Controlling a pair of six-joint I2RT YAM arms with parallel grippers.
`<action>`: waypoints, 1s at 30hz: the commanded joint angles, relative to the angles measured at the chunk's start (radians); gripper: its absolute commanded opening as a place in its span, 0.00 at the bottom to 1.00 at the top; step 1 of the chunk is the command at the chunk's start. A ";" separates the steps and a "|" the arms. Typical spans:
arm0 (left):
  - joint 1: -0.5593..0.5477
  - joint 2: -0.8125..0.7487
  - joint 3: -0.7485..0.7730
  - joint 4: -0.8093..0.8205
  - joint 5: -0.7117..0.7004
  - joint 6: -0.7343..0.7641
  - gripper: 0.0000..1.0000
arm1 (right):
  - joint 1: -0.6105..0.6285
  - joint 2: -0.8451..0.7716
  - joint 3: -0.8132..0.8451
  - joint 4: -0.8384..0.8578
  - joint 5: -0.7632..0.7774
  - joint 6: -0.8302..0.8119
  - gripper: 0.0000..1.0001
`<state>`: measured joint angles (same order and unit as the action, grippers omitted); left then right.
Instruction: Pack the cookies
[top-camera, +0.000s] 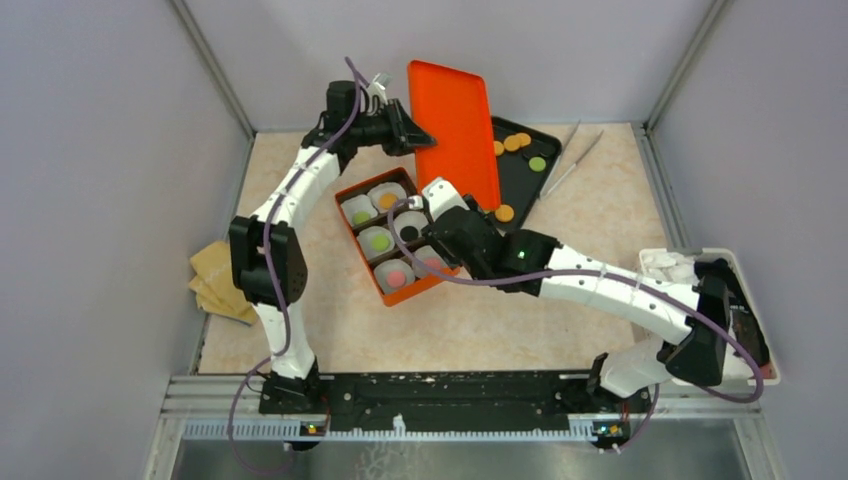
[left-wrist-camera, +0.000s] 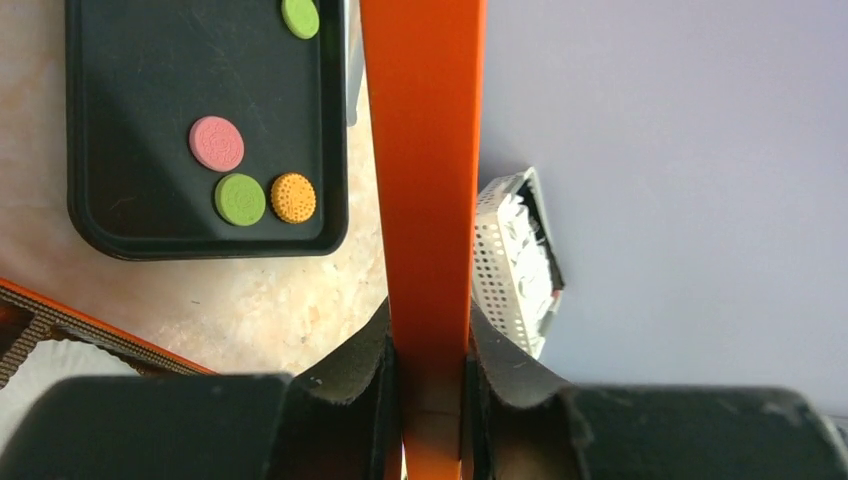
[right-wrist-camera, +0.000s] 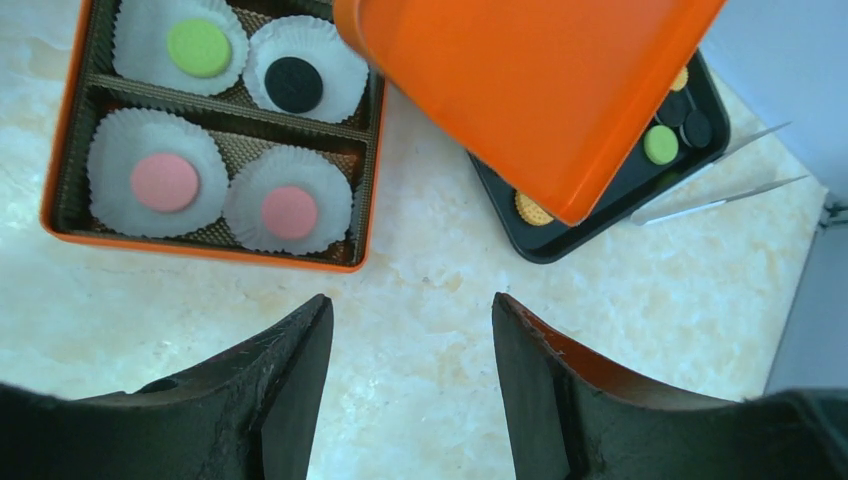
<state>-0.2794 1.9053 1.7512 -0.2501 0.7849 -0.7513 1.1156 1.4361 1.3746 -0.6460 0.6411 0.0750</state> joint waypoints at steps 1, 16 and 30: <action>0.038 0.043 0.075 0.060 0.220 -0.151 0.00 | 0.016 -0.078 -0.096 0.231 0.112 -0.162 0.59; 0.099 -0.023 -0.007 0.162 0.445 -0.335 0.00 | 0.013 0.048 -0.233 0.718 0.199 -0.407 0.60; 0.121 -0.101 -0.142 0.153 0.481 -0.272 0.00 | -0.056 0.124 -0.241 1.015 0.374 -0.541 0.12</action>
<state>-0.1532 1.8835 1.6325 -0.1490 1.1229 -1.0763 1.1023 1.5826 1.1206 0.1207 0.8879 -0.4778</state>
